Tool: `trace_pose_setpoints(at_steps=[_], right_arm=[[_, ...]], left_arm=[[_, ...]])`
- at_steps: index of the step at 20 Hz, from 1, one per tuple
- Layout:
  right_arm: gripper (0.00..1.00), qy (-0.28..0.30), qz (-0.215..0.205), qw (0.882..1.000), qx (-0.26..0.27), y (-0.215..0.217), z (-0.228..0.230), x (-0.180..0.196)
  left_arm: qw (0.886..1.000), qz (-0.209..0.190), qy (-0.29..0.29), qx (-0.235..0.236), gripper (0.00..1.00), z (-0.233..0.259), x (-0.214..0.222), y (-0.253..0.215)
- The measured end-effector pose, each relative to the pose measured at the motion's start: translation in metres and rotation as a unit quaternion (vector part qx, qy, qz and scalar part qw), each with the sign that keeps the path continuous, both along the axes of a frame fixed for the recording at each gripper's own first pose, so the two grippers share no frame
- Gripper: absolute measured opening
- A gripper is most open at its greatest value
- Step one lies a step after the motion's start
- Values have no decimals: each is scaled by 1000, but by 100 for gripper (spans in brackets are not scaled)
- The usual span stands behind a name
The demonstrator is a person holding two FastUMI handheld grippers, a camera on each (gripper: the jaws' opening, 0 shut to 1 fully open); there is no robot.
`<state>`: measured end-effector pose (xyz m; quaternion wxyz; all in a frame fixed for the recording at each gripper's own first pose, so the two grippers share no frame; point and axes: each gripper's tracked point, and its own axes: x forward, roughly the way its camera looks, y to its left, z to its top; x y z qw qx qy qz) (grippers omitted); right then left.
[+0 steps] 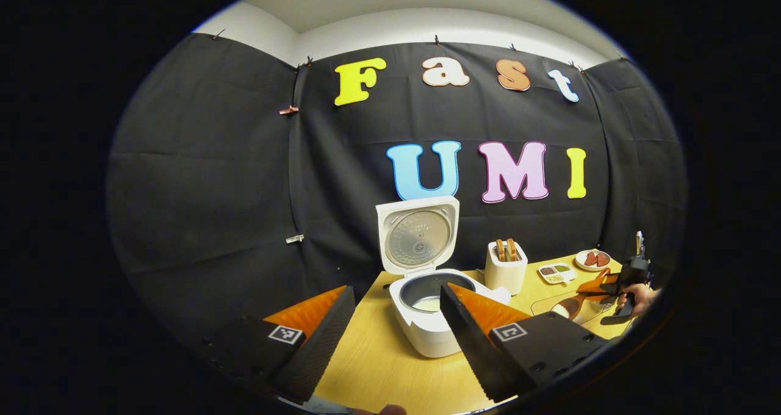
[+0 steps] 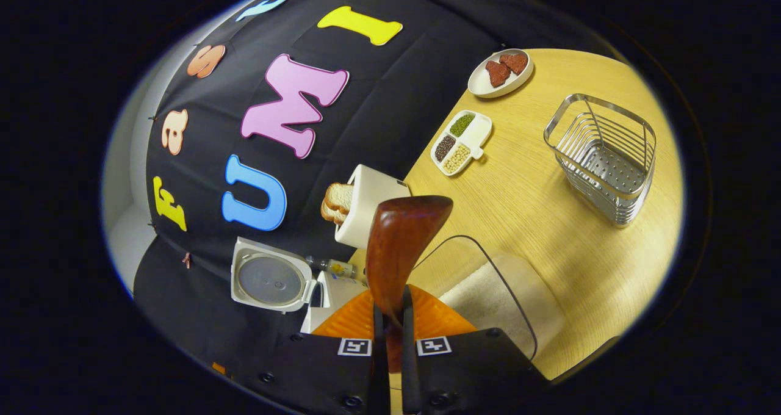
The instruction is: Close the left gripper, press the button to open the rice cooker; take a wooden spoon from the chopstick holder with the right hand, scoop a spoonful of rice and pour it into the rice cooker, then put the wooden spoon back into the chopstick holder.
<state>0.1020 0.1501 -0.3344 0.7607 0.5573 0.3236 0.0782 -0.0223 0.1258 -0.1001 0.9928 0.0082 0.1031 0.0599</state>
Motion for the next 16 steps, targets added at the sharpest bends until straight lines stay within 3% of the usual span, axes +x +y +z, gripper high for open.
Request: trace_pose_setpoints(at_steps=[7,11,16], right_arm=[[12,3,-18,997,78,4,51,4],[12,-14,-19,991,129,31,104,17],[12,-37,-4,990,139,77,155,37]], left_arm=[[1000,-11,-4,-8,96,0,6,-5],[1000,-15,-8,-12,97,0,8,-1],[1000,-3,-12,-13,97,-1,0,13]])
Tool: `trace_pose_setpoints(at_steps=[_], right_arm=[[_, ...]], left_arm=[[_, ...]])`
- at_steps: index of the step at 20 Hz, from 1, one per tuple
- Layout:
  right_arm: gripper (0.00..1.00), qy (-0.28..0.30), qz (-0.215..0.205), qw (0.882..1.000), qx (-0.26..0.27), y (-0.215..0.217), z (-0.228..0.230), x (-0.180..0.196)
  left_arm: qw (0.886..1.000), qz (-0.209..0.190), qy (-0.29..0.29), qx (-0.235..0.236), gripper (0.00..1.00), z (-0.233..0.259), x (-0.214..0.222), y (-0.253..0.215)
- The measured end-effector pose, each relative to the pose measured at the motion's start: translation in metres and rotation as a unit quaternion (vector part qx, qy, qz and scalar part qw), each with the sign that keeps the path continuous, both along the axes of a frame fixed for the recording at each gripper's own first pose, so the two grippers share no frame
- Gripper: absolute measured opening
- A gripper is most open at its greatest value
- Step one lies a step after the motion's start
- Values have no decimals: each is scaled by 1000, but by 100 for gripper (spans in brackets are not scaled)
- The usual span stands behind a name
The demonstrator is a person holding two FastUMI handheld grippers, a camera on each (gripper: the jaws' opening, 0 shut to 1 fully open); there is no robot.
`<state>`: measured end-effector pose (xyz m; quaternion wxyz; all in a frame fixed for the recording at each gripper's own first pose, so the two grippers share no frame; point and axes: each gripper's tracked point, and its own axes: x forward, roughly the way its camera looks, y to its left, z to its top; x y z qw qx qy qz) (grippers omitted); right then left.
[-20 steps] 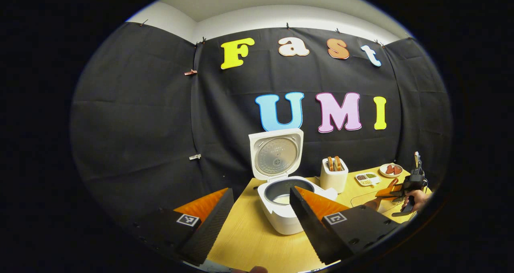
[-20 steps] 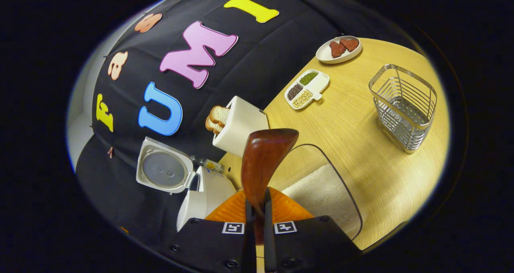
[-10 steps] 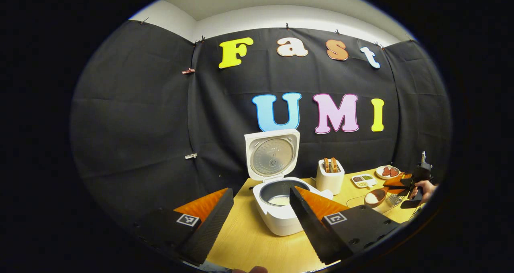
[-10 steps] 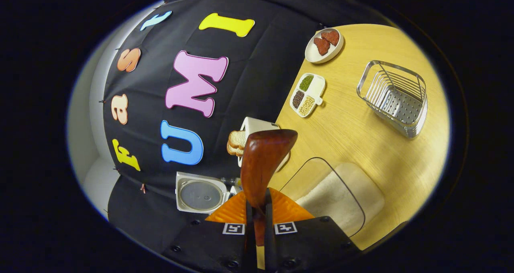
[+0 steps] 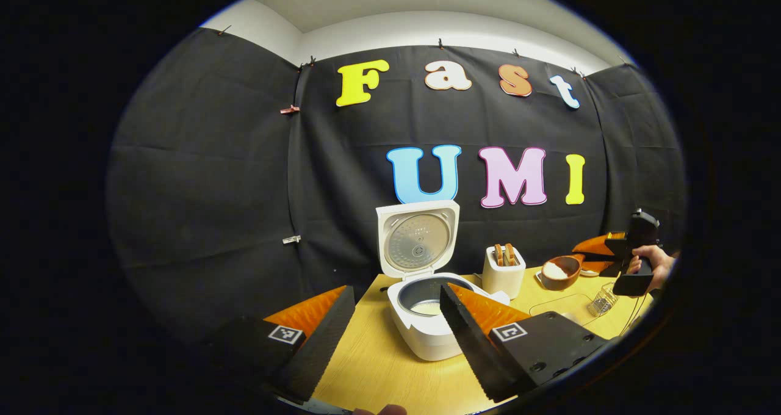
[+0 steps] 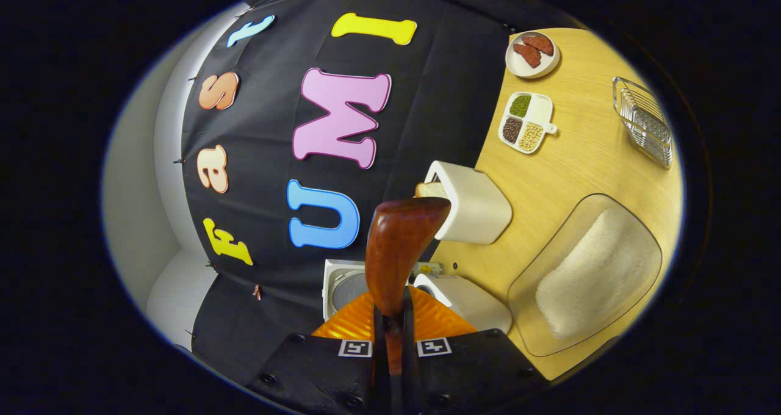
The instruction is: Close the left gripper, press the button to open the rice cooker; take a wooden spoon from the chopstick holder with the right hand, scoop a spoonful of rice and pour it into the rice cooker, then put the wooden spoon back into the chopstick holder.
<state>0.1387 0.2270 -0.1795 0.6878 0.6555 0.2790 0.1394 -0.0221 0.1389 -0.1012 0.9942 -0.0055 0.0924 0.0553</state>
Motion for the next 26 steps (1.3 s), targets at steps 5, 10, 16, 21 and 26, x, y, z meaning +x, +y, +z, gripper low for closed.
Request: trace_pose_setpoints(at_steps=[5,10,16,21,26], right_arm=[[12,-29,23,999,-2,57,51,19],[12,-37,53,998,-4,122,72,37],[12,-51,83,994,-42,187,70,60],[12,-73,96,985,-120,212,54,76],[12,-66,80,979,-177,210,30,93]], left_arm=[[1000,13,5,-3,97,-7,-11,20],[1000,27,15,-7,97,-15,-19,35],[999,44,24,-18,97,-21,-32,46],[998,48,33,-20,97,-31,-38,54],[997,52,38,-29,97,-35,-42,57]])
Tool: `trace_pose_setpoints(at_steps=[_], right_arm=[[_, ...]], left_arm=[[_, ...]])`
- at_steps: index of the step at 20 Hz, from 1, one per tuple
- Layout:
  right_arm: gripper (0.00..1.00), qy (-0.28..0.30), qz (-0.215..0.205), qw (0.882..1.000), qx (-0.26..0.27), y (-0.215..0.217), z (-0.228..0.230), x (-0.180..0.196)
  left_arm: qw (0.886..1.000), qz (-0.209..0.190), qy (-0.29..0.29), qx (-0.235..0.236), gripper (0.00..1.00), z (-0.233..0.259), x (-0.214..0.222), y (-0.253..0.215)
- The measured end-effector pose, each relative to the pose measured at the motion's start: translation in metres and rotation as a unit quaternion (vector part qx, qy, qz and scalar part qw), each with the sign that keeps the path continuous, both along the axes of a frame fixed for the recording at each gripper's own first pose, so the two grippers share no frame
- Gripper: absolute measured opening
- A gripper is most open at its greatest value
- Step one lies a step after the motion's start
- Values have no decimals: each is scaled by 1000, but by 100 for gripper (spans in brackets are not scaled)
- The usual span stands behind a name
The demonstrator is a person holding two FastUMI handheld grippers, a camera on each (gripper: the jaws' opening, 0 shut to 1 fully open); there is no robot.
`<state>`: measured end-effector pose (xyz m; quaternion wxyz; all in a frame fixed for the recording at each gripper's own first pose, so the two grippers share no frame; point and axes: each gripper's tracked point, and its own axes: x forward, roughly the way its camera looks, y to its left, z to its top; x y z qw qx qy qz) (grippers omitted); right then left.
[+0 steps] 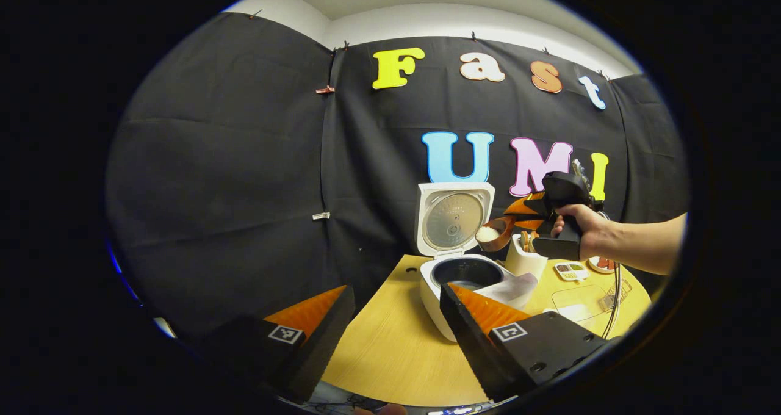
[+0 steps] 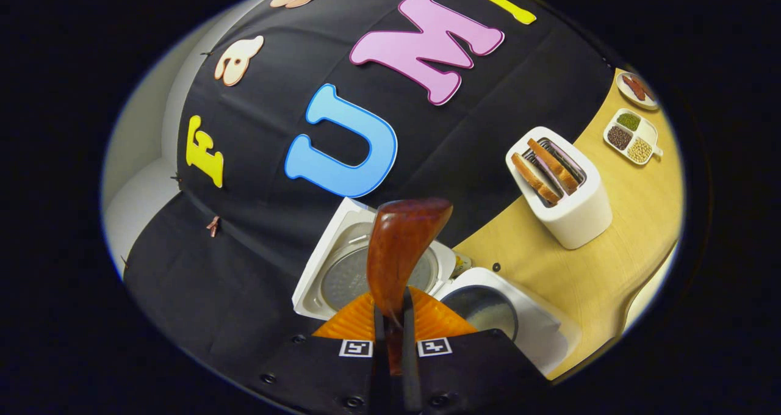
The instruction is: Close the left gripper, press the button to open the rice cooker; take a wooden spoon from the chopstick holder with the right hand, scoop a spoonful of rice and pour it into the rice cooker, then put the wooden spoon back into the chopstick holder.
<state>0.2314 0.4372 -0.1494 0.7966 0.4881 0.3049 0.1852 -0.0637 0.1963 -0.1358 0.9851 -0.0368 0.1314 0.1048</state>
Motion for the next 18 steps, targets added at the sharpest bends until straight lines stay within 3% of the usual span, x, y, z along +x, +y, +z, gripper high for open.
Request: trace_pose_setpoints(at_steps=[4,8,11,18], right_arm=[[12,-26,10,997,-68,6,-10,5],[12,-74,26,985,-154,20,-18,15],[12,-89,37,977,-189,28,-26,21],[12,-140,71,954,-255,42,-41,27]], left_arm=[[1000,-1,4,-3,97,-2,-7,0],[1000,7,7,-9,97,-2,-18,3],[1000,15,8,-12,100,1,-27,7],[999,27,19,4,97,-3,-45,14]])
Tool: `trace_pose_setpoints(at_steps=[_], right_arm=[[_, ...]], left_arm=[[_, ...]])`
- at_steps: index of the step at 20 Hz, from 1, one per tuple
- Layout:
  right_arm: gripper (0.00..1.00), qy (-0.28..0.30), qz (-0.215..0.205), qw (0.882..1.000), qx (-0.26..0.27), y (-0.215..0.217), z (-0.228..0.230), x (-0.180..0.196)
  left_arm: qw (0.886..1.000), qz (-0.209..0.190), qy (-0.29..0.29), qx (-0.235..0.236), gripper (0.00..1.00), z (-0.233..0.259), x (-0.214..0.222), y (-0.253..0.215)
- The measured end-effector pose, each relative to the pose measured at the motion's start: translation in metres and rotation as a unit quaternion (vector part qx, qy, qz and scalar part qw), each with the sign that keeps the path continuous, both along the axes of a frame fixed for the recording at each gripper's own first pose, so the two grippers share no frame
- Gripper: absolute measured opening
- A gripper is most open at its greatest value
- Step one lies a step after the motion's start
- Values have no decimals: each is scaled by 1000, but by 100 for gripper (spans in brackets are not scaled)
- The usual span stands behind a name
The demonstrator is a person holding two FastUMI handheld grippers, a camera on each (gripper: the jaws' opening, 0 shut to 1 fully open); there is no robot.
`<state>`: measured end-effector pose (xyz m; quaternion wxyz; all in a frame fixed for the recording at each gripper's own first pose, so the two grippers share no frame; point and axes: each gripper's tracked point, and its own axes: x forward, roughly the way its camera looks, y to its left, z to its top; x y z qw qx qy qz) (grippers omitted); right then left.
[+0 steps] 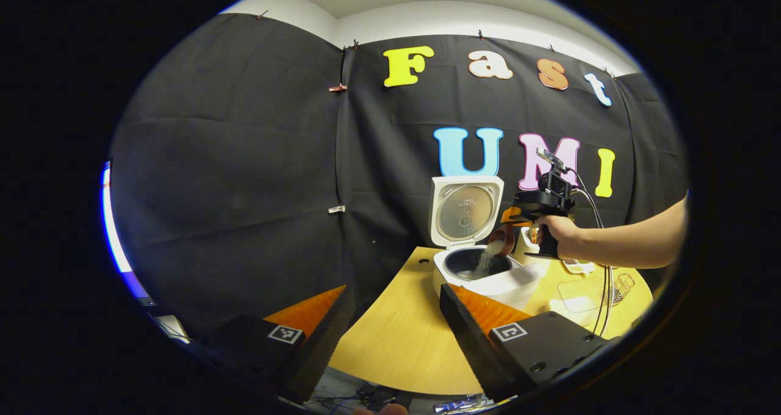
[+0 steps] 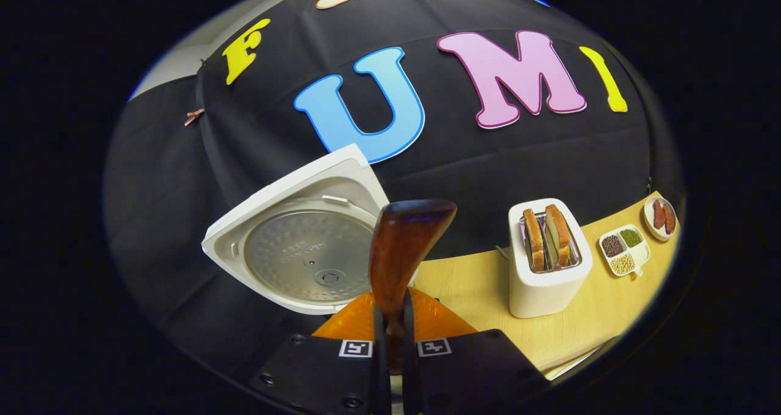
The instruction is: Close the left gripper, press the button to open the rice cooker; take a wooden spoon from the chopstick holder with the right hand, scoop a spoonful of rice and pour it into the rice cooker, then put the wooden spoon back into the chopstick holder.
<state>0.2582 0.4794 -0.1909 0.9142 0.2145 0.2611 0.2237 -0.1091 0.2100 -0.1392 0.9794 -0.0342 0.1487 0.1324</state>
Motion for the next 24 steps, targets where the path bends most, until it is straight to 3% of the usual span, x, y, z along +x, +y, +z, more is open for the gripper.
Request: trace_pose_setpoints(at_steps=[6,11,17,19,20,24], right_arm=[[12,-81,68,992,-70,26,7,-9],[12,-163,121,969,-140,46,24,-19],[12,-274,179,920,-214,71,56,-33],[7,-307,201,900,-235,80,66,-49],[12,-325,211,889,-246,84,71,-54],[12,-385,243,844,-284,105,76,-73]], left_arm=[[1000,10,16,0,97,-15,-9,-1],[1000,12,23,-4,97,-21,-13,-3],[1000,15,24,-4,97,-21,-16,-4],[1000,17,25,-2,97,-20,-17,-3],[1000,17,25,0,97,-19,-19,-3],[1000,20,23,-3,97,-18,-20,-1]])
